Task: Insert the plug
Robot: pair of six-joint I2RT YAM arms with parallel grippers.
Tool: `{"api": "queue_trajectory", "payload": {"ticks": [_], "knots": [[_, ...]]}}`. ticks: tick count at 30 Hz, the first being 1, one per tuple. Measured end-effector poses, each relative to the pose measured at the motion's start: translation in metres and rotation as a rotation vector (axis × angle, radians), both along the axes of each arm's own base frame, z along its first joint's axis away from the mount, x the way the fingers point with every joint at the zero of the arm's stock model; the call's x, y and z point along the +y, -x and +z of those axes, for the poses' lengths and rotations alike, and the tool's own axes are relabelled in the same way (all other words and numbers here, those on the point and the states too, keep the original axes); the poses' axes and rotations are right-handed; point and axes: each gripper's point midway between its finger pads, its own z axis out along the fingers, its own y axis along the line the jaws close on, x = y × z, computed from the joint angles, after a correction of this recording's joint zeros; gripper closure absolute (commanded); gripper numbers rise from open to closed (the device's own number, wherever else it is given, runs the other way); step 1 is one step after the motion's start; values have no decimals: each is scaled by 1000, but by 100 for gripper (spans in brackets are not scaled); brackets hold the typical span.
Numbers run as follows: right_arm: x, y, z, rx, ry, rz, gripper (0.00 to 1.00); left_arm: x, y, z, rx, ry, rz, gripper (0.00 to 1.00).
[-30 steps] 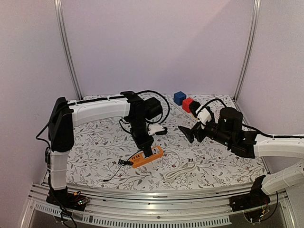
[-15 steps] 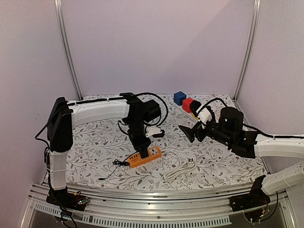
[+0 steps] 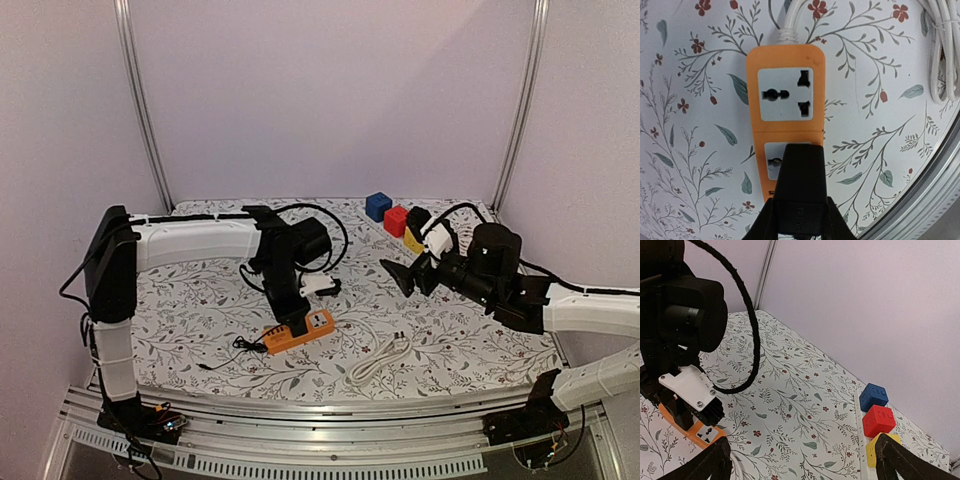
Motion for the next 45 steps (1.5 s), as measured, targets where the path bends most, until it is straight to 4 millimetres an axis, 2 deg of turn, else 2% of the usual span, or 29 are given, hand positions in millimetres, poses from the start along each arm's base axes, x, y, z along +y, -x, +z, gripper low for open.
{"api": "queue_trajectory", "payload": {"ticks": [4, 9, 16, 17, 20, 22, 24, 25, 28, 31, 33, 40, 43, 45], "knots": [[-3, 1, 5, -10, -9, -8, 1, -2, -1, -1, -21, -19, -25, 100], [-6, -1, 1, 2, 7, -23, 1, -2, 2, -6, -4, -64, -39, 100], [-11, -1, -3, 16, 22, -46, 1, -1, 4, -9, 2, -35, -32, 99], [-12, -1, -1, 13, 19, -51, 1, -1, 4, -9, 2, -34, -33, 91], [-17, -2, 3, 5, 13, -74, 1, -2, 4, -8, 3, -33, -35, 56], [-21, -4, 2, 14, 17, -96, 1, -3, 4, -7, 14, -28, -43, 39], [-27, -8, -1, 33, 24, -130, 1, 5, 12, -25, 75, -78, -52, 26], [-32, -11, -2, 44, 25, -155, 1, 6, 13, -26, 88, -100, -52, 23], [-51, -24, -2, 72, 20, -248, 1, 5, 14, -23, 105, -93, -67, 16], [-79, -39, 1, 105, 0, -362, 1, 4, 12, -17, 117, -87, -69, 5], [-98, -48, 4, 122, -21, -434, 1, -1, 7, -9, 105, -69, -77, 1], [-174, -76, 21, 168, -92, -687, 1, -10, 1, 20, 64, -7, -127, 0], [-217, -98, 27, 191, -130, -825, 1, -13, 0, 35, 54, 30, -148, 0], [-247, -119, 22, 233, -147, -917, 1, -12, 0, 48, 49, 64, -153, 0]]}}
